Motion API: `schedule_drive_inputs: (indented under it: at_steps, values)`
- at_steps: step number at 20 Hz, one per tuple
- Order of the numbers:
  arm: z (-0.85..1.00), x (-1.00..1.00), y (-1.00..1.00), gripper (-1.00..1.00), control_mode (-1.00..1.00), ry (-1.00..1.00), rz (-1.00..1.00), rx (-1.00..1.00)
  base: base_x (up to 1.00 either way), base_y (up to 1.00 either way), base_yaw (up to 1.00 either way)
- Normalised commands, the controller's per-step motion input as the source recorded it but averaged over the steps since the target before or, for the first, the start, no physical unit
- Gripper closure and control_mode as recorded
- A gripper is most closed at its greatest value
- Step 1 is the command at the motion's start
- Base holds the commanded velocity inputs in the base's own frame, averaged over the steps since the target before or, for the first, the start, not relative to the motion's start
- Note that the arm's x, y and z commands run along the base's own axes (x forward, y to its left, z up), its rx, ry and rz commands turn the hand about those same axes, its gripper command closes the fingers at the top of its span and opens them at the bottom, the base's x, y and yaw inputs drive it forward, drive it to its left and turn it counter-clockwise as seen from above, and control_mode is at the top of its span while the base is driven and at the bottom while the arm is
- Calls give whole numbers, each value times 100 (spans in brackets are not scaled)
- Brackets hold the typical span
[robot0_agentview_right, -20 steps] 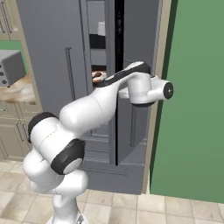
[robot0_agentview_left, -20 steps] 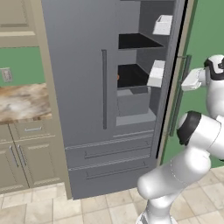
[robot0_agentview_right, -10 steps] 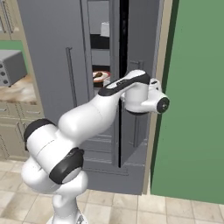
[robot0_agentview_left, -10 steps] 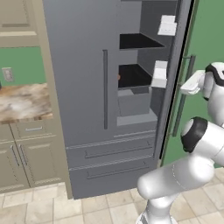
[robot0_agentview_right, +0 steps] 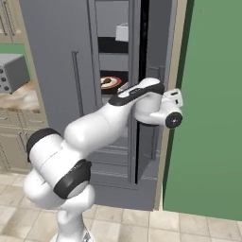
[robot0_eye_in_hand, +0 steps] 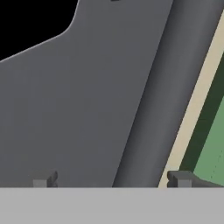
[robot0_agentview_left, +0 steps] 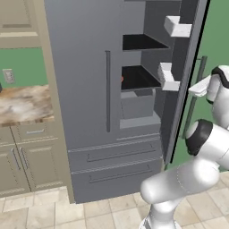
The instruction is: Retrieve the chicken drumstick from the fridge and place it on the saucepan with marinade on the stove.
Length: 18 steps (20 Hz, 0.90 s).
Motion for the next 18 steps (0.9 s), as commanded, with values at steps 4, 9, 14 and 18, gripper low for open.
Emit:
schedule_drive_inputs:
  at_steps: [4,9,14,18]
  values:
    - [-25,60,-26,-100,-100,0,1,1,0,0,0]
    - [-9,32,-34,-100,-100,-1,2,3,0,0,0]
    - [-34,0,12,-100,-100,-31,-22,-1,0,0,0]
    - [-56,4,76,-100,-100,-43,-31,-2,0,0,0]
